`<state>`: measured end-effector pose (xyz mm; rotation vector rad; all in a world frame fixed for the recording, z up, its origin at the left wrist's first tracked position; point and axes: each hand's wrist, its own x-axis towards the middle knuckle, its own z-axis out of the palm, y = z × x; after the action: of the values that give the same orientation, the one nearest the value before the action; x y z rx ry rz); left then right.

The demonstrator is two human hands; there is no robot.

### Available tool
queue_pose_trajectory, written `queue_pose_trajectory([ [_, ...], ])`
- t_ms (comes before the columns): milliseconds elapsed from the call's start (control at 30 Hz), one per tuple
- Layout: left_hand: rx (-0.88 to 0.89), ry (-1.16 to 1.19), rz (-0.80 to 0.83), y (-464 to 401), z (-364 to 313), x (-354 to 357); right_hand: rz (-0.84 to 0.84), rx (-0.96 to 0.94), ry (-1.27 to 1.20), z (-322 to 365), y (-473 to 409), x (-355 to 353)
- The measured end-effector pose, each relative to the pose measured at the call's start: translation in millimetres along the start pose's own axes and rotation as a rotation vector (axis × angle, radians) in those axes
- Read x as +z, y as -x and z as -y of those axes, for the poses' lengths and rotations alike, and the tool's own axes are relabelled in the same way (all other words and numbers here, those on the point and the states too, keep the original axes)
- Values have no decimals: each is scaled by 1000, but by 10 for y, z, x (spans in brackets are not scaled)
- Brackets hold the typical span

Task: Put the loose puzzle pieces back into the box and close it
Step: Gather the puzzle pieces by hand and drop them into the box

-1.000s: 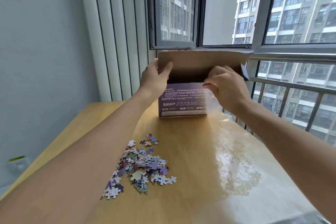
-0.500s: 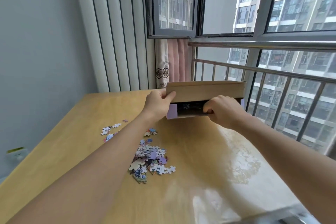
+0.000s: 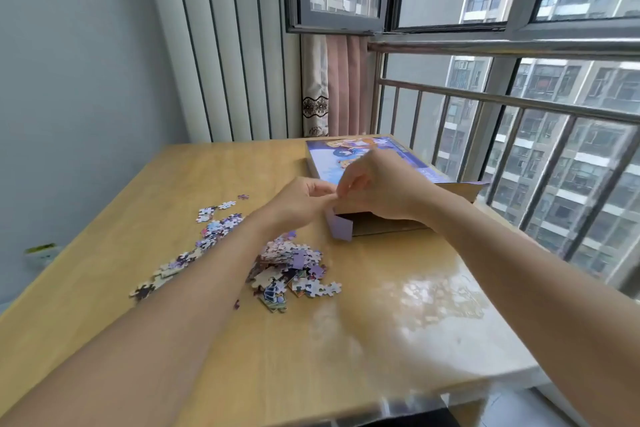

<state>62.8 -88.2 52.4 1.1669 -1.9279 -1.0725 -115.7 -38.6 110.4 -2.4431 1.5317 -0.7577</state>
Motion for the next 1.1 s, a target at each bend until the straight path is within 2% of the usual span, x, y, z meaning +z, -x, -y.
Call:
queue_pose_trajectory([
  [100, -4, -96, -131, 177, 30, -382, -2, -70, -46, 274, -75, 193],
  [200, -85, -279, -311, 423, 164, -729, 109, -31, -111, 484, -184, 531],
  [300, -187, -468, -357, 681, 432, -966, 272, 156, -16, 545, -369, 959],
  [367, -272, -590, -293, 800, 658, -1083, 324, 324, -11, 534, -508, 1191],
  [433, -344, -634, -305, 875, 892, -1185, 338, 467, -28, 500, -663, 1369],
  [533, -358, -500, -349, 954, 1123, -1257, 304, 498, -50, 414, -861, 1517],
  [667, -316, -326, -329, 966, 1213, -1278, 387, 303, -164, 482, -925, 1606],
  [767, -272, -271, -337, 910, 1210, -1243, 268, 205, -249, 596, -1026, 1559],
  [833, -266, -259, -356, 880, 1232, -1238, 152, 200, -219, 622, -1247, 1530],
  [867, -264, -237, -370, 866, 1246, -1251, 153, 196, -192, 626, -1367, 1527],
  [967, -255, -69, -370, 843, 1310, -1299, 348, 213, -192, 611, -1633, 1675],
  [1033, -242, -39, -380, 848, 1340, -1303, 484, 199, -206, 632, -1675, 1823],
  [1100, -216, -23, -447, 836, 1325, -1300, 541, 127, -213, 697, -1645, 1925],
])
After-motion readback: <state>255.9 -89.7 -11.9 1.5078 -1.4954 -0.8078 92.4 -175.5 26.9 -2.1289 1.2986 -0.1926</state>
